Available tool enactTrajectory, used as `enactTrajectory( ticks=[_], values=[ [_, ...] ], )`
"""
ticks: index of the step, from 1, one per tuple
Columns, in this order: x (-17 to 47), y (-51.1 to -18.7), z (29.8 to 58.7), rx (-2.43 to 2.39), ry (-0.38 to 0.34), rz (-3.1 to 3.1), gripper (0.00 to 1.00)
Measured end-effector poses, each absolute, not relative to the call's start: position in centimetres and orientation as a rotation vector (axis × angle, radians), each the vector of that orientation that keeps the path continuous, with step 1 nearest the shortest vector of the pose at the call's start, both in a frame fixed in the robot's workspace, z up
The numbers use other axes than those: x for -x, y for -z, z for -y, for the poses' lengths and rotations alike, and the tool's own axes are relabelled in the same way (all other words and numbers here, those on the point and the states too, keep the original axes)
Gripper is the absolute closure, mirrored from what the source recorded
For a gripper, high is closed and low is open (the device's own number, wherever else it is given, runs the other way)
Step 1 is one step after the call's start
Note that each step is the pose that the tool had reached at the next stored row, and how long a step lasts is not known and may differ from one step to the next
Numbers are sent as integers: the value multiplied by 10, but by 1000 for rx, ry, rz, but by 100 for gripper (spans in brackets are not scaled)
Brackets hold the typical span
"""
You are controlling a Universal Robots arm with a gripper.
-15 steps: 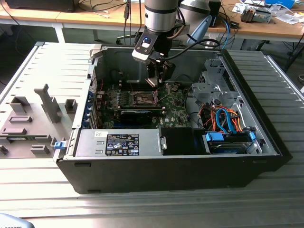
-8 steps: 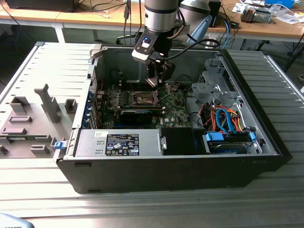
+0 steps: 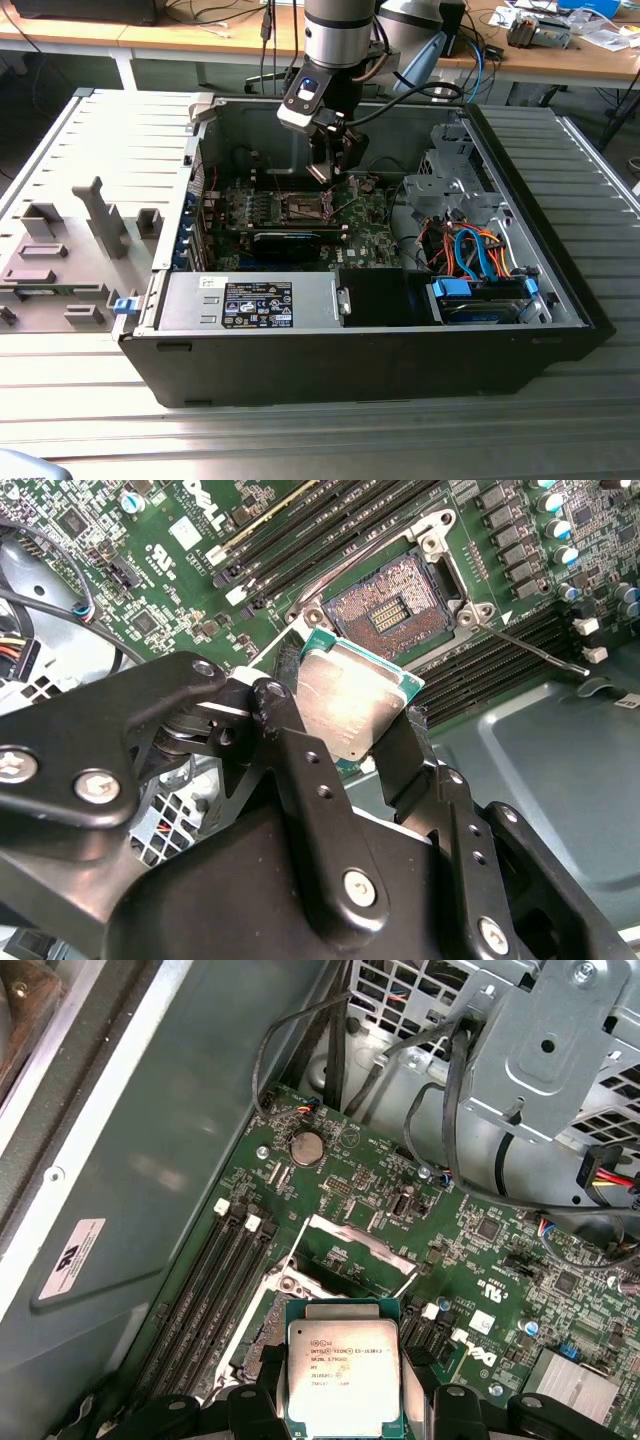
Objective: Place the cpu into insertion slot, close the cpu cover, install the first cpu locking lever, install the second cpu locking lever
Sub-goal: 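Place the cpu into insertion slot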
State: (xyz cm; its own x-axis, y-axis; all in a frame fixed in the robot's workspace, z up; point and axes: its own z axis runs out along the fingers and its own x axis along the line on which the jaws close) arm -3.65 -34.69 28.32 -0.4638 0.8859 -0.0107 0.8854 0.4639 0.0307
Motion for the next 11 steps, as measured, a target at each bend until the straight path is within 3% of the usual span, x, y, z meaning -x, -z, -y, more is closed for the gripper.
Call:
enactTrajectory(
  ticks=[11],
  values=[
    [37, -283, 347, -1624, -32, -2660, 45]
  ],
)
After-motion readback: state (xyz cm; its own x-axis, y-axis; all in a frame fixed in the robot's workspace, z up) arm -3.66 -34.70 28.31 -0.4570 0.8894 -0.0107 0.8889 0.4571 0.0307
